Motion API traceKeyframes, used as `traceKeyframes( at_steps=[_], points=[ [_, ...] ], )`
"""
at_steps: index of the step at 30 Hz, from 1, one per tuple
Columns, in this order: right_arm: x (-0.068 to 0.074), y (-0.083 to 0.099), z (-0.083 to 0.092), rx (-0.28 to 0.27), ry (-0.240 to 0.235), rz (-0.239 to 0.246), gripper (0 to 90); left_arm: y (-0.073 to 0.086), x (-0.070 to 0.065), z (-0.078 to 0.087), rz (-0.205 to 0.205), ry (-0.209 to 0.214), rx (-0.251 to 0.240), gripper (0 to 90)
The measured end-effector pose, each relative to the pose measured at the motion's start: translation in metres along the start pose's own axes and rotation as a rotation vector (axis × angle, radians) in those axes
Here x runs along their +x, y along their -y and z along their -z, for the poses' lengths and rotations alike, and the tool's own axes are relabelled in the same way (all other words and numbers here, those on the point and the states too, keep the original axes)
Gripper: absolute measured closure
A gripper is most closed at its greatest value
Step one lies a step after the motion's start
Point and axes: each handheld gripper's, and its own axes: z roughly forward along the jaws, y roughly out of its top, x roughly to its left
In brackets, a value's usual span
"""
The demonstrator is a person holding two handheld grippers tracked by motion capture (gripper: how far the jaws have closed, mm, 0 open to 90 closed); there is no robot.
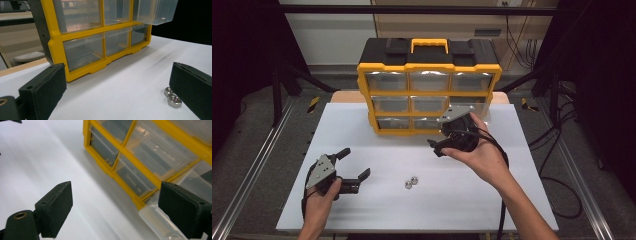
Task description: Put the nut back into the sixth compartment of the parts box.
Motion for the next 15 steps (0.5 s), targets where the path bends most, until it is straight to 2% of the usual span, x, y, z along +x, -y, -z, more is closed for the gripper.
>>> traceKeyframes(
  at_steps=[15],
  points=[
    [0.033,0.020,-0.029,0.046,-0.077,0.033,10.2,0.000,0.000,0.001,0.005,-0.003,-0.008,1.0]
  ],
)
